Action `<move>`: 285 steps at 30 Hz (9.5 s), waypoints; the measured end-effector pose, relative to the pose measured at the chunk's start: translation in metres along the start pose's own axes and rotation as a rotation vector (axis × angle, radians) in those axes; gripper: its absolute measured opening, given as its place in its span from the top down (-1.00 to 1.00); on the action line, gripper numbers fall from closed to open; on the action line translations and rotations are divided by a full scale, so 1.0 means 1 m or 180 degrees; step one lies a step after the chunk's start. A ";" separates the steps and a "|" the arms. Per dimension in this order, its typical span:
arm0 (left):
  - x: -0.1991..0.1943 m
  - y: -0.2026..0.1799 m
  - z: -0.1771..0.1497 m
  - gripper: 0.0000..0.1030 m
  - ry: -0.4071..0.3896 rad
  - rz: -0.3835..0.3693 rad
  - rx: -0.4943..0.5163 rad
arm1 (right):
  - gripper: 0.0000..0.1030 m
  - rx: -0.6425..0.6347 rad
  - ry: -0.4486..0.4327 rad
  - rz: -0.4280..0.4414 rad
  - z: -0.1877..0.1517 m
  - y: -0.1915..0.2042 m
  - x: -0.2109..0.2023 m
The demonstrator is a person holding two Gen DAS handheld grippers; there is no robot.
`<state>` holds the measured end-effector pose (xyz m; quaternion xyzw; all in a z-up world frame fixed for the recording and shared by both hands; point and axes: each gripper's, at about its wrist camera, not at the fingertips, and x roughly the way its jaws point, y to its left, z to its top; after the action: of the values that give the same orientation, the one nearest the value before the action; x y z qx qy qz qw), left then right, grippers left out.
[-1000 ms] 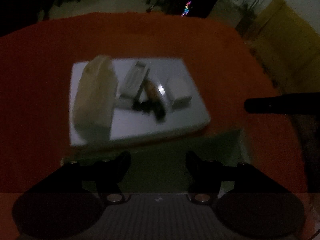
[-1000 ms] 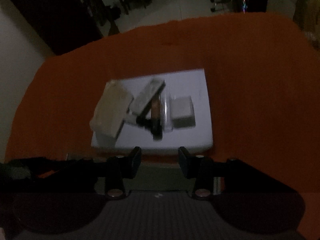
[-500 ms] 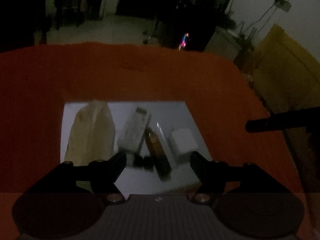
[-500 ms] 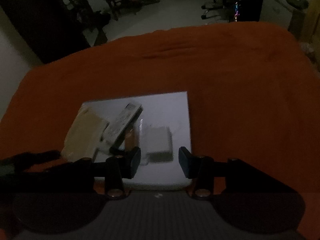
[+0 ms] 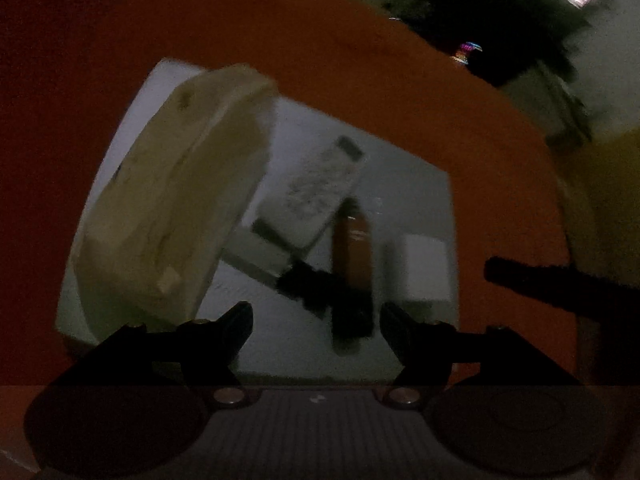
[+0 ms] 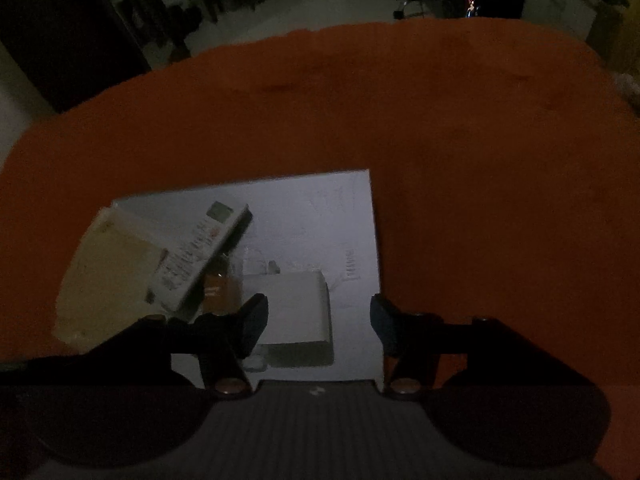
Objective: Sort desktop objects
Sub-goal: 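Move both tools back out of the box toward the paper sheet, then grasp the clear glass tube with the left tool while the right tool grasps the orange SPRING WIND bottle, then lift the glass tube with the left tool while the right tool carries the orange bottle toward the box, then lower the glass tube into the box with the left tool while the right tool sets the orange bottle down, then move both tools out of the box toward the paper sheet, then grasp the glass tube with the left tool while the right tool grasps the white charger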
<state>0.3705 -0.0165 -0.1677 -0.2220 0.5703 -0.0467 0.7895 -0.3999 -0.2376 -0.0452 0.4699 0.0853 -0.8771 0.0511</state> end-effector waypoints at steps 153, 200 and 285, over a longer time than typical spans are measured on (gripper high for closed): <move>-0.111 0.046 -0.166 0.70 0.0412 -0.0122 0.0876 | 0.47 -0.0525 0.0635 0.0631 -0.219 0.082 -0.107; -0.043 0.056 -0.214 0.69 0.0851 0.0442 0.1162 | 0.47 -0.1184 0.1193 0.0050 -0.272 0.107 -0.025; -0.015 -0.037 0.005 -0.55 -0.0191 0.0180 0.0384 | 0.14 -0.0356 0.0205 -0.0065 -0.005 0.023 0.051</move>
<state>0.3766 -0.0431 -0.1390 -0.1591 0.5486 -0.0520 0.8192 -0.4206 -0.2599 -0.0930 0.4934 0.1406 -0.8559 0.0656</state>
